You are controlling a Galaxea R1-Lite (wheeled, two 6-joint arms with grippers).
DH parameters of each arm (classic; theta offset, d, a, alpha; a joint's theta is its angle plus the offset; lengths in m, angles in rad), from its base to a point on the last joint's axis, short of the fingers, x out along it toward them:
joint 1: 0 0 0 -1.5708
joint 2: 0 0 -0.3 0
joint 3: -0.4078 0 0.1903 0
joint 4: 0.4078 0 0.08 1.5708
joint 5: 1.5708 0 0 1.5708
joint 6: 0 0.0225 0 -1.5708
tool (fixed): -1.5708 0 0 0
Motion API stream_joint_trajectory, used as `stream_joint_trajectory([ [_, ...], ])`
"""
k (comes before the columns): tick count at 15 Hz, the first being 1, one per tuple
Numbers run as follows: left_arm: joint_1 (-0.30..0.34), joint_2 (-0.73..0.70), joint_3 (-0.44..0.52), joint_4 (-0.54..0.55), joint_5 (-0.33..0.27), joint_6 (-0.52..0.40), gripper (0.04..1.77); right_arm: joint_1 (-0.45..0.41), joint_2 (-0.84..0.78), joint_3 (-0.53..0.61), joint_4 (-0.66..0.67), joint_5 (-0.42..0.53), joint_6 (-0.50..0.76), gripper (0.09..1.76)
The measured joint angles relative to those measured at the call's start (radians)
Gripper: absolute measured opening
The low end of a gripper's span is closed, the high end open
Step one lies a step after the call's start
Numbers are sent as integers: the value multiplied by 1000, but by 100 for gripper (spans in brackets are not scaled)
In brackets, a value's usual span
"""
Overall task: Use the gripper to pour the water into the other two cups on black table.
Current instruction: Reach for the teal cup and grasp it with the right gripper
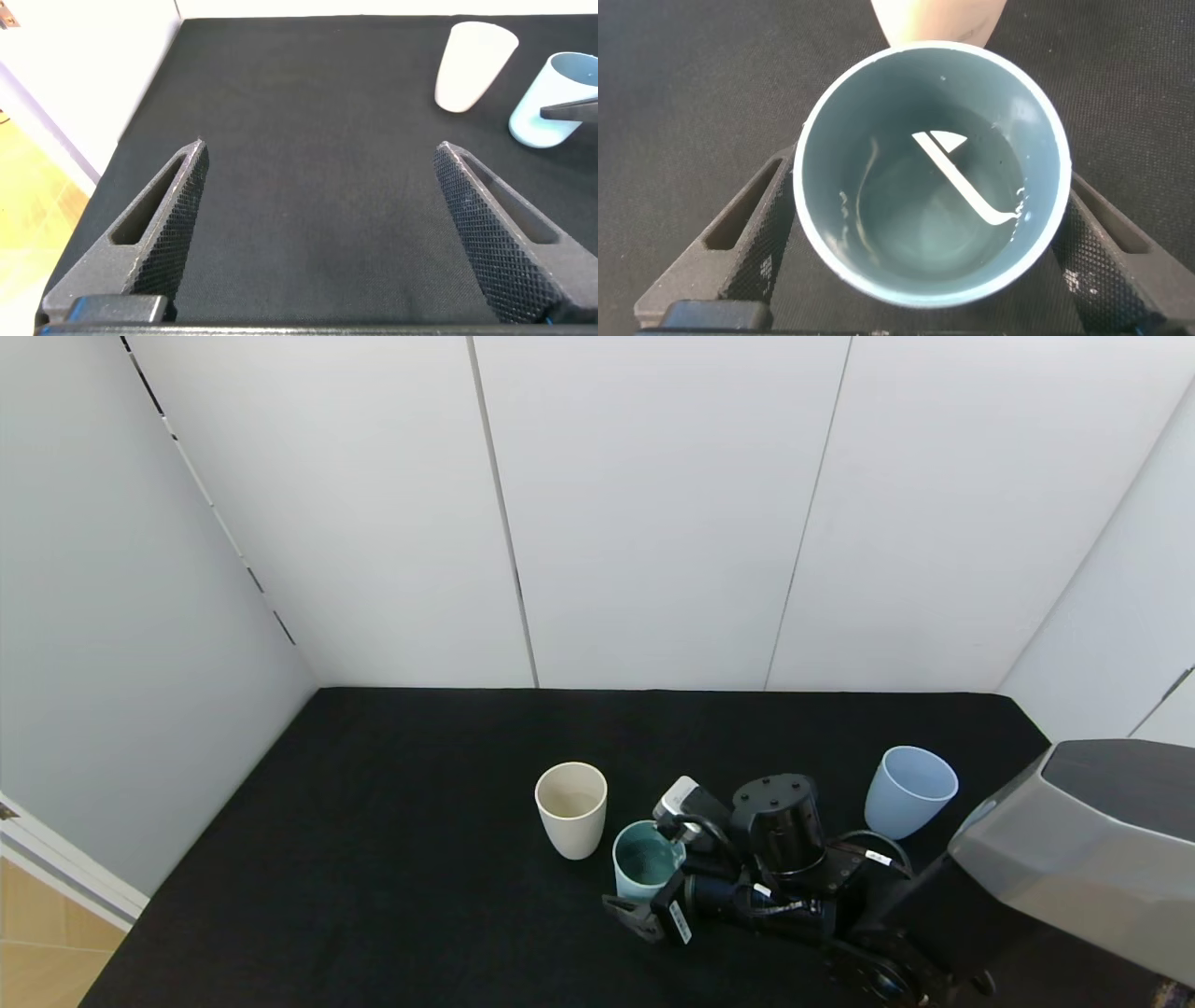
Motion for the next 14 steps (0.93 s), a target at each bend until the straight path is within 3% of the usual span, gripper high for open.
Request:
stream_joint_trajectory([
  [10,0,0,0,0,0,0,172,9,44,-10,-60,-41,-1,171],
  [13,-1,0,0,0,0,0,172,9,47,-12,-62,-41,-1,131],
  [14,-1,0,0,0,0,0,172,9,47,-13,-64,-42,0,126],
])
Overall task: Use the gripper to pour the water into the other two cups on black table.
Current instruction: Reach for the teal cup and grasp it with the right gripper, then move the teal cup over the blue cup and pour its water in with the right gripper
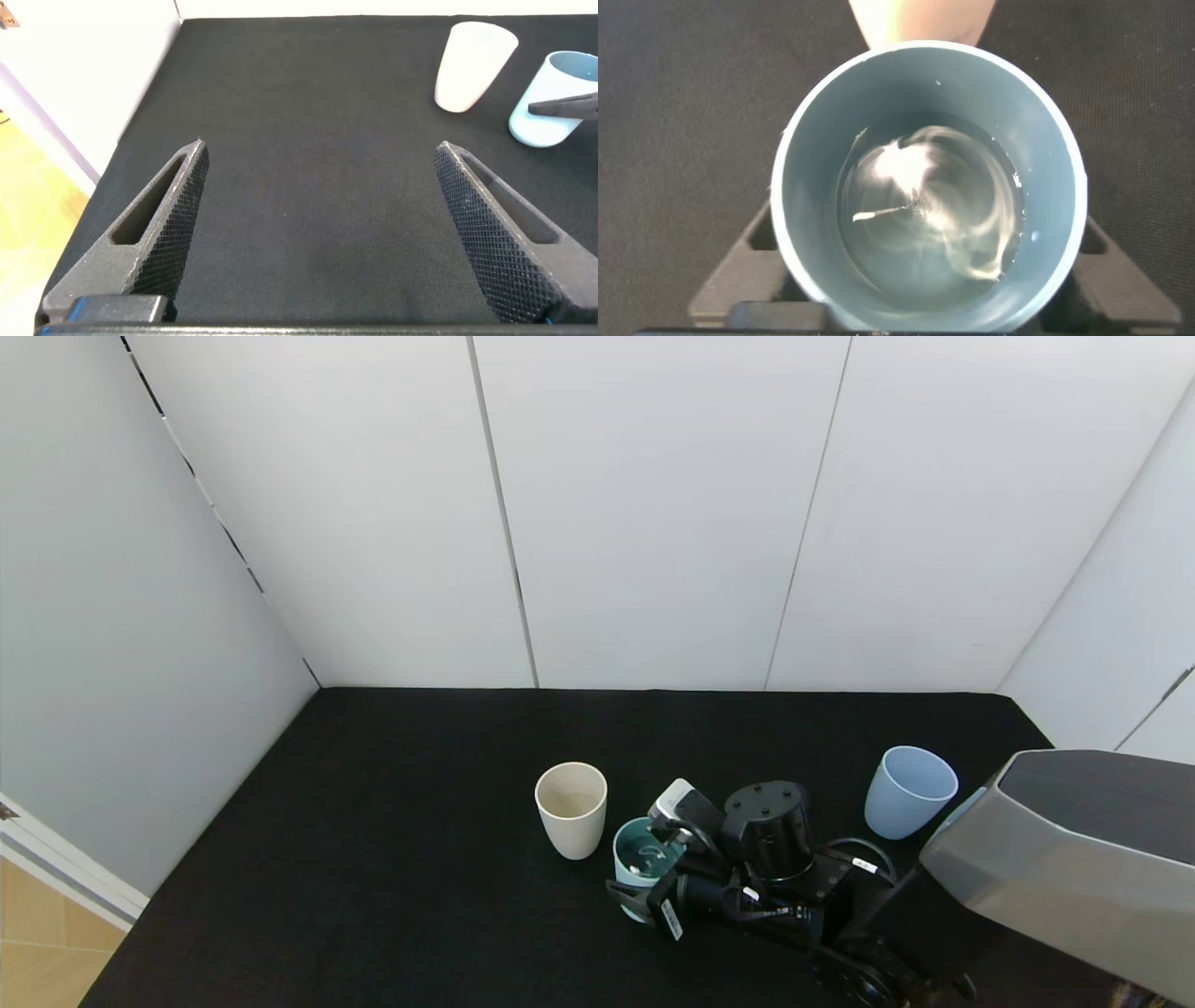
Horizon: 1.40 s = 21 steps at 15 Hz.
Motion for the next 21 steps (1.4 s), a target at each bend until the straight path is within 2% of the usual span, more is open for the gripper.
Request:
stream_joint_trajectory([
  [10,0,0,0,0,0,0,172,-6,-31,2,6,1,1,123],
  [21,0,0,0,0,0,0,172,-107,-214,53,97,0,-24,123],
])
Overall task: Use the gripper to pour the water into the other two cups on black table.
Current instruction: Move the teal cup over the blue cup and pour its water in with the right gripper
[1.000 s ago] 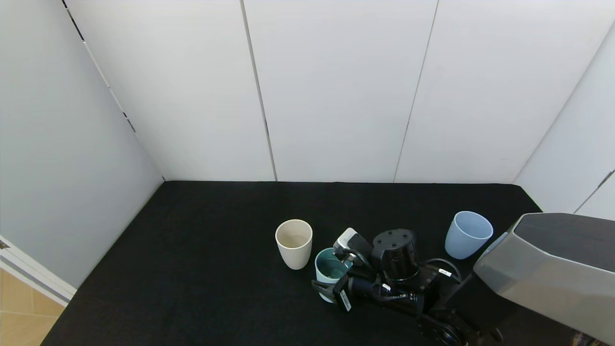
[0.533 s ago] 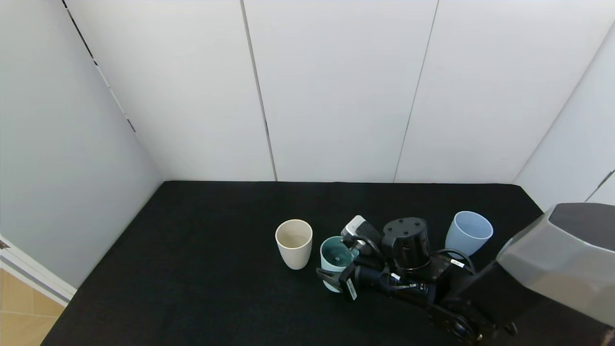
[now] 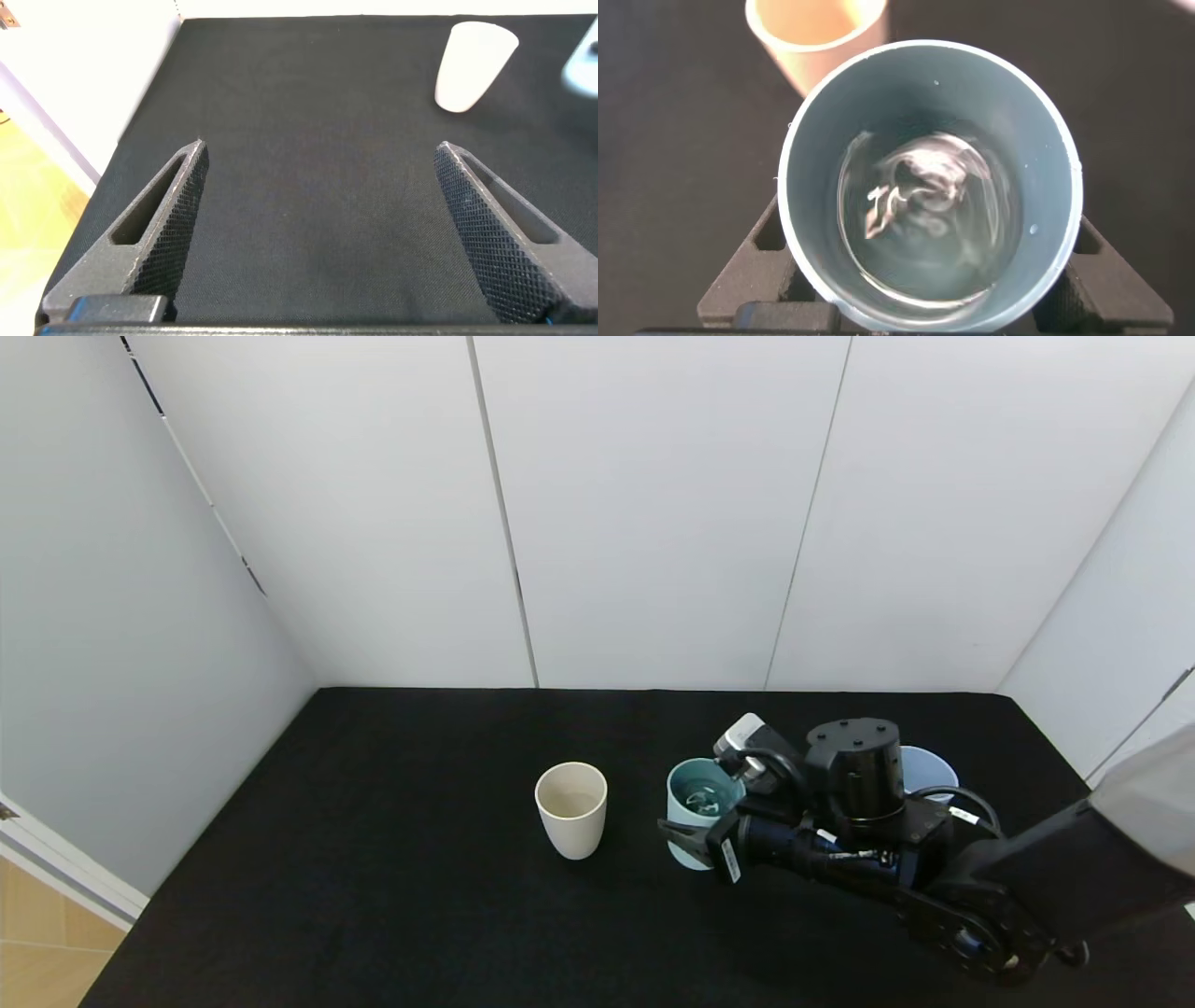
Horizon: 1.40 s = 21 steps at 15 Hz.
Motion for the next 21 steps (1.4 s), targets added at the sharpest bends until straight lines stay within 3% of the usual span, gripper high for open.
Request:
stream_joint_trajectory([
  [10,1,0,0,0,0,0,172,-191,-289,73,195,2,-60,123],
  [16,1,0,0,1,0,0,172,-228,-385,16,310,2,-59,123],
  [21,1,0,0,0,0,0,172,-344,-433,-33,387,9,-82,123],
])
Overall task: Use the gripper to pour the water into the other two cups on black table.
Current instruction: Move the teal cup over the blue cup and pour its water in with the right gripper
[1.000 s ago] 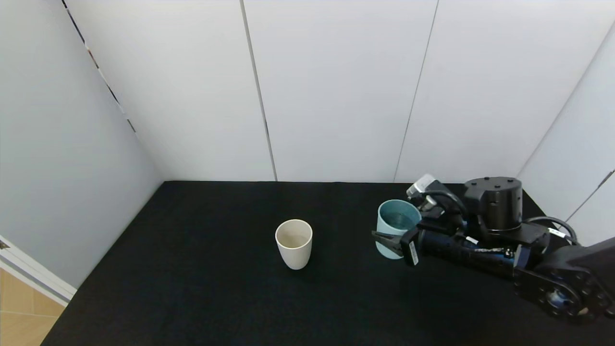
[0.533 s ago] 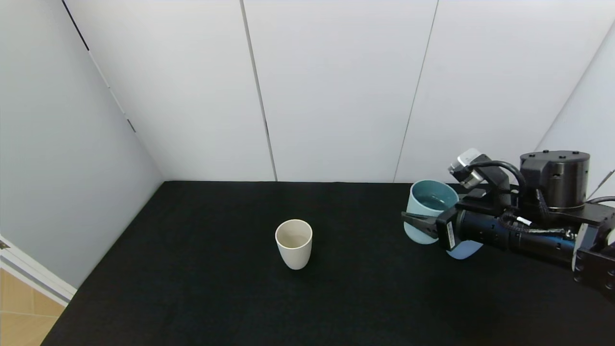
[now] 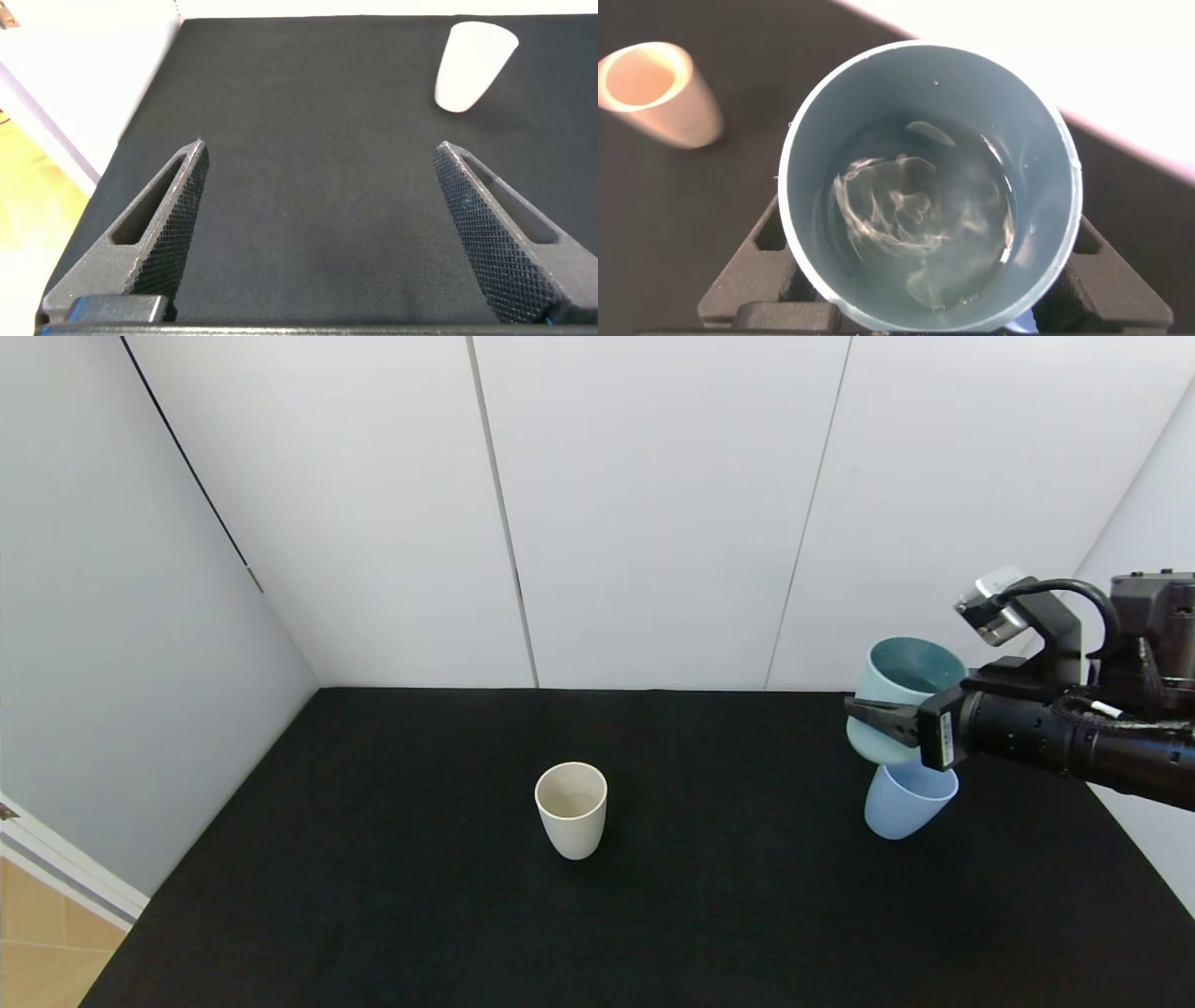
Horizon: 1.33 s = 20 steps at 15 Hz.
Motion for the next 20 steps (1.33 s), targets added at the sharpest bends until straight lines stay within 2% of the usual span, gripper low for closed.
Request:
stream_joint_trajectory([
  [6,0,0,0,0,0,0,172,-183,-25,16,5,6,-54,123],
  [12,0,0,0,0,0,0,172,-326,-20,57,3,34,-177,123],
  [20,0,0,0,0,0,0,172,-410,50,71,0,57,-317,123],
])
